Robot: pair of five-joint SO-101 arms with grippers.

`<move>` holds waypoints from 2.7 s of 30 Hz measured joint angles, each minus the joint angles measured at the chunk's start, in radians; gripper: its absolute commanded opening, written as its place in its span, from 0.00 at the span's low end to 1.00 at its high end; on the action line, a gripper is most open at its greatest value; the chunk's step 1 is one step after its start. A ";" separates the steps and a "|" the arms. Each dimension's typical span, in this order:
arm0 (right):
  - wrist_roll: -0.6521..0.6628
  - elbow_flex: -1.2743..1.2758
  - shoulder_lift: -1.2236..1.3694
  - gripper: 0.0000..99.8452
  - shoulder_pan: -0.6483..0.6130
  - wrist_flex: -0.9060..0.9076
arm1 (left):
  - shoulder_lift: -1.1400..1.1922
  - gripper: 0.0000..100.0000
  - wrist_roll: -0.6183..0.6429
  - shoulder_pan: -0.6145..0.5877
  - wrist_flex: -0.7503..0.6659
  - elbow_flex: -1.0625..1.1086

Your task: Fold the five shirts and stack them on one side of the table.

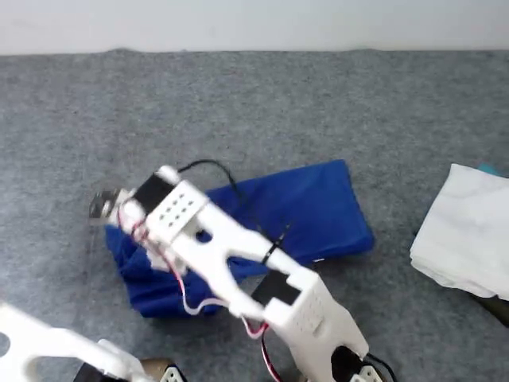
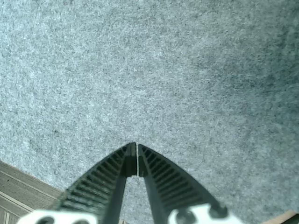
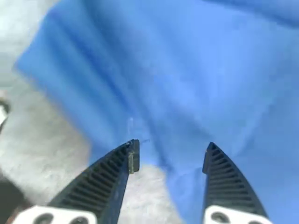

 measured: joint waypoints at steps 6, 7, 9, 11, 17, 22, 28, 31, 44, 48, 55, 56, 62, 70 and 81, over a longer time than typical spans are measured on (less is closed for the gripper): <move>-0.003 0.153 -0.064 0.23 -0.157 -0.002 | 0.000 0.02 0.000 0.000 0.000 0.000; -0.003 0.173 -0.064 0.23 -0.175 -0.011 | 0.000 0.02 0.000 0.000 0.000 0.000; -0.003 0.206 -0.064 0.23 -0.203 -0.043 | 0.000 0.02 0.000 0.000 0.000 0.000; -0.003 0.226 -0.064 0.23 -0.233 -0.077 | 0.000 0.02 0.000 0.000 0.000 0.000; -0.003 0.230 0.038 0.21 -0.269 -0.175 | 0.000 0.02 0.000 0.000 0.000 0.000; -0.006 0.226 0.081 0.05 -0.245 -0.235 | 0.000 0.02 0.000 0.000 0.000 0.000; -0.006 0.192 0.089 0.04 -0.170 -0.241 | 0.000 0.02 0.000 0.000 0.000 0.000; -0.003 0.146 0.103 0.04 -0.137 -0.212 | 0.000 0.02 -0.002 0.000 0.000 0.000; 0.080 -0.028 0.104 0.05 -0.017 -0.166 | 0.000 0.02 0.000 0.000 0.000 0.000; 0.109 -0.031 0.106 0.08 0.005 -0.183 | 0.000 0.02 -0.002 0.000 0.000 0.000; 0.109 -0.031 0.124 0.23 0.072 -0.256 | 0.000 0.02 -0.002 0.000 0.000 0.000; 0.109 -0.031 0.137 0.23 0.081 -0.270 | 0.000 0.02 -0.002 0.000 0.000 0.000; 0.114 -0.031 0.195 0.23 0.133 -0.330 | 0.000 0.02 -0.002 0.000 0.000 0.000; 0.114 -0.150 0.204 0.23 0.184 -0.269 | 0.000 0.02 -0.002 0.000 0.000 0.000; 0.117 -0.318 0.226 0.23 0.189 -0.161 | 0.000 0.02 -0.002 0.000 0.000 0.000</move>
